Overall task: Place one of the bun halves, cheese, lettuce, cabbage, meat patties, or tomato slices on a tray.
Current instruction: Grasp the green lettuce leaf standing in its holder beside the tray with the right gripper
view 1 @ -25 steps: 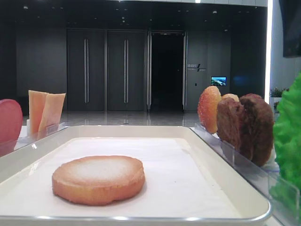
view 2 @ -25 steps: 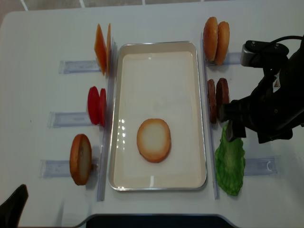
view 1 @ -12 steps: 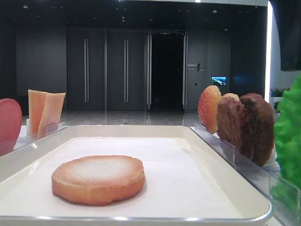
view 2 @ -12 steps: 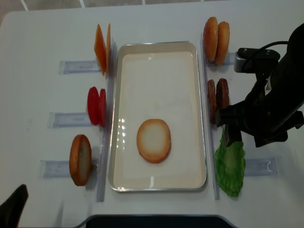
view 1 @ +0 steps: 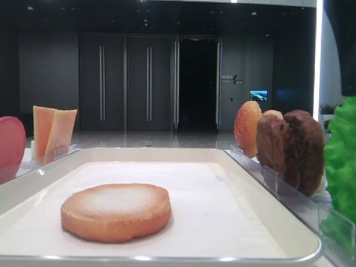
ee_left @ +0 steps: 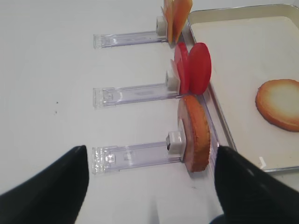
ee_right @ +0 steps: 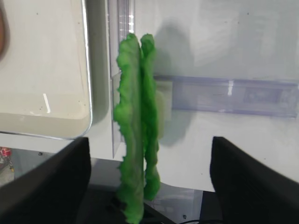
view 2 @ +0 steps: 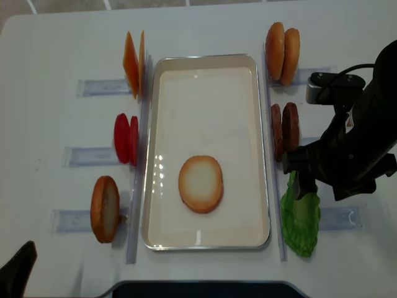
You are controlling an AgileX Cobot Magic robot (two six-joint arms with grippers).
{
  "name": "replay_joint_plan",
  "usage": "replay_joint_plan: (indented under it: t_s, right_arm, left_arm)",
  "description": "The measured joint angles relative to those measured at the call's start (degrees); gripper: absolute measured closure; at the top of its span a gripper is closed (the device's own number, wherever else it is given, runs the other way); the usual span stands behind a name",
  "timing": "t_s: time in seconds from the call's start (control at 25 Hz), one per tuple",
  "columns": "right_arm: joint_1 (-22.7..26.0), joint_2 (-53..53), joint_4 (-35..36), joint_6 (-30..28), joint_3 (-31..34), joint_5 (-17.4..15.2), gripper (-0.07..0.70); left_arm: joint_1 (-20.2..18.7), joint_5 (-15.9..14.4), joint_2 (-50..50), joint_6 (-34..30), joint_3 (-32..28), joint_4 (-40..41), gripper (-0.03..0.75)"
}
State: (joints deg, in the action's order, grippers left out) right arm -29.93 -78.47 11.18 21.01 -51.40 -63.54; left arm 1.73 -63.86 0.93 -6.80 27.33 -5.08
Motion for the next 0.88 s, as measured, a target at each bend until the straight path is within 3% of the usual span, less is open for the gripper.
replay_joint_plan:
  t_s: [0.32,0.44,0.68,0.88]
  right_arm:
    - [0.00,0.00,0.06,0.00,0.00,0.01,0.117]
    - [0.00,0.00,0.06,0.96,0.00,0.06,0.211]
    - [0.00,0.00,0.01,3.50,0.00,0.06,0.570]
    - [0.00,0.00,0.01,3.61,-0.35,-0.47,0.576]
  left_arm:
    - [0.00,0.00,0.00,0.00,0.00,0.00,0.072]
    - [0.00,0.00,0.00,0.00,0.00,0.00,0.072]
    - [0.00,0.00,0.00,0.00,0.00,0.00,0.072]
    - [0.00,0.00,0.00,0.00,0.00,0.00,0.072]
